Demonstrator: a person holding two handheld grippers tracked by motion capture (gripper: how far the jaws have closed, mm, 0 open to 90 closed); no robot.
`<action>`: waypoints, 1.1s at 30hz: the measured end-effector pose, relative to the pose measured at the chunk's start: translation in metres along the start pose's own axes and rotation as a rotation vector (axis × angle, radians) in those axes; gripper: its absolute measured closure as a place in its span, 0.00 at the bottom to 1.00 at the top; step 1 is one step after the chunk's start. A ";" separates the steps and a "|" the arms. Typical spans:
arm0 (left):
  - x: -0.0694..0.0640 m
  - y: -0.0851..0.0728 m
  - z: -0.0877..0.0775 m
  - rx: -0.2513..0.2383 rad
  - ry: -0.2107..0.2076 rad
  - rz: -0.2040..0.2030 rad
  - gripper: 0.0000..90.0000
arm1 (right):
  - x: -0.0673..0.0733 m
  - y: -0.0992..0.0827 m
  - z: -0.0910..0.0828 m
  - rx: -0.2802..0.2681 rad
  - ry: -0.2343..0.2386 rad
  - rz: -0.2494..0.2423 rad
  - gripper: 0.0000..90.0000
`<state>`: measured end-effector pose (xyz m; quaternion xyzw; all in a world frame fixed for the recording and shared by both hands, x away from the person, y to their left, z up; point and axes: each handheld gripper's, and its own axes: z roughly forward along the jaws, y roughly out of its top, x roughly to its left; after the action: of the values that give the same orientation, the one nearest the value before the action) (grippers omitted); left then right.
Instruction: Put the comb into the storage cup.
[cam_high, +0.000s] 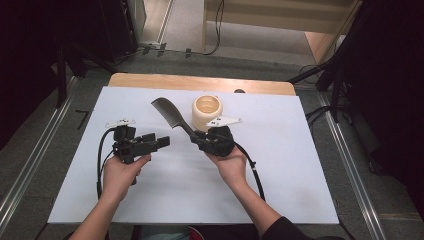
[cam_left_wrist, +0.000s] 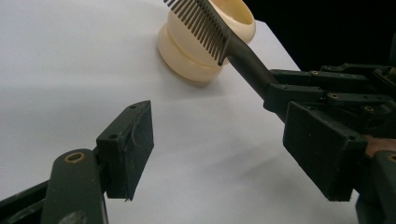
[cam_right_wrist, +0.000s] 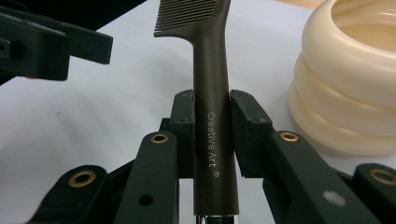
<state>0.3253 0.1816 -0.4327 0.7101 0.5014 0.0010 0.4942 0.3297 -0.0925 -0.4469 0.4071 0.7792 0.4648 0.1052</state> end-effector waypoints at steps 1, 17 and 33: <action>0.000 0.000 0.000 0.000 0.000 0.000 0.28 | 0.000 0.000 0.000 0.000 0.000 0.000 0.78; -0.003 0.005 0.011 -0.076 0.022 -0.031 0.30 | 0.005 -0.002 0.019 -0.025 -0.008 0.042 0.78; 0.004 0.014 0.029 -0.104 0.011 -0.084 0.32 | 0.010 -0.001 0.025 -0.057 0.011 0.071 0.78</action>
<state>0.3513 0.1642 -0.4392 0.6618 0.5330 0.0103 0.5272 0.3359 -0.0694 -0.4588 0.4289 0.7513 0.4923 0.0958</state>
